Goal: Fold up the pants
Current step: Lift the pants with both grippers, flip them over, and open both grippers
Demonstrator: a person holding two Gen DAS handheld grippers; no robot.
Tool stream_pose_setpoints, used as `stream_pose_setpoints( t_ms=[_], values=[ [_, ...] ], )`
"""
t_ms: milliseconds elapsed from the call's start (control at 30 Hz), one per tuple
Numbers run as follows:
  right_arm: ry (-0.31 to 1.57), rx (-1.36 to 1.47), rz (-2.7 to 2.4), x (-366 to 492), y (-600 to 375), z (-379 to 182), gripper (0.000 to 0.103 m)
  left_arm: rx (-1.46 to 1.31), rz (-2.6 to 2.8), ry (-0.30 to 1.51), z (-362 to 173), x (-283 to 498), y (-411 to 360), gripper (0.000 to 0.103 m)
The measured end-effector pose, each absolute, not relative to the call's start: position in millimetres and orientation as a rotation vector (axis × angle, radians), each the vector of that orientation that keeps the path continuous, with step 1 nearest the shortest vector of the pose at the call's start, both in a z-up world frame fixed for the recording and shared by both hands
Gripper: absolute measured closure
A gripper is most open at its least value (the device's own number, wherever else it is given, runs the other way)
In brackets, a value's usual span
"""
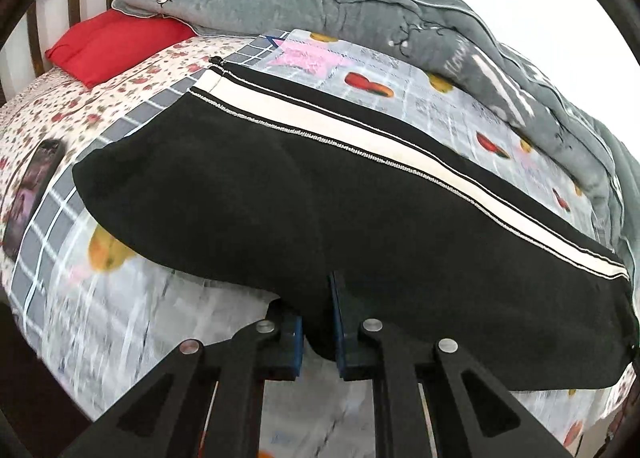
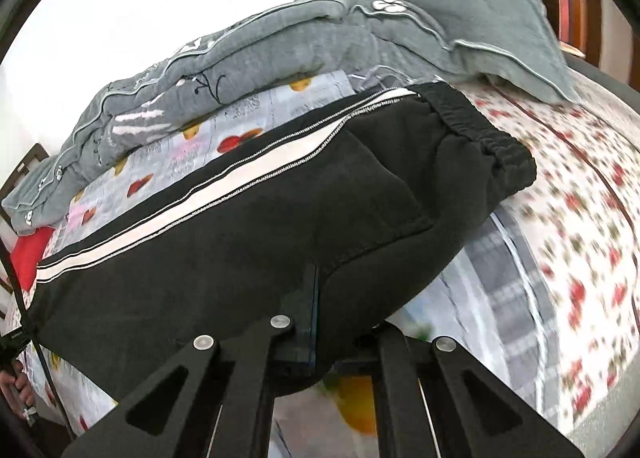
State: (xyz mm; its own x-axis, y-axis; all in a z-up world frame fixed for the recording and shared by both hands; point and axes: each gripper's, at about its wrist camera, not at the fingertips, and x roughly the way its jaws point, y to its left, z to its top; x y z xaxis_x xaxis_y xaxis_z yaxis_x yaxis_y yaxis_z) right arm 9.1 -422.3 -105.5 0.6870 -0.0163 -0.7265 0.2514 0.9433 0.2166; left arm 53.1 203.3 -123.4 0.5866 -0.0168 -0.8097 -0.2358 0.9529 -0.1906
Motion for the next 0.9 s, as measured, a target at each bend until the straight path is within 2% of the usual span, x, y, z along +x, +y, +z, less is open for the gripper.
stream_pose_setpoints(
  t_ms=[133, 233, 300, 333, 433, 533, 700, 900],
  values=[
    [0.800, 0.283, -0.163, -21.3, -424.0, -109.2, 0.097, -0.277, 0.134, 0.934, -125.9, 34.3, 199.8, 0.089],
    [0.825, 0.223, -0.181, -33.8, -419.1, -115.5, 0.089, -0.259, 0.158, 0.948, -126.7, 21.3, 197.7, 0.075],
    [0.838, 0.196, -0.189, -46.4, -418.7, -116.1, 0.086, -0.233, 0.174, 0.970, -125.9, 9.5, 195.5, 0.043],
    [0.835, 0.185, -0.191, -58.1, -419.0, -114.0, 0.085, -0.227, 0.162, 0.965, -123.6, 1.9, 194.4, 0.039],
    [0.816, 0.139, -0.208, -82.8, -418.9, -99.8, 0.085, -0.206, 0.090, 0.922, -109.1, -21.7, 189.0, 0.039],
    [0.758, 0.071, -0.231, -99.3, -415.4, -75.5, 0.078, -0.190, 0.032, 0.830, -84.9, -36.6, 182.9, 0.039],
    [0.675, 0.042, -0.206, -94.4, -403.0, -46.7, 0.053, -0.098, 0.062, 0.772, -57.8, -17.4, 169.6, 0.039],
    [0.671, 0.026, -0.128, -39.2, -373.7, -43.3, 0.053, -0.124, 0.083, 0.845, -64.1, 30.5, 167.0, 0.039]
  ],
)
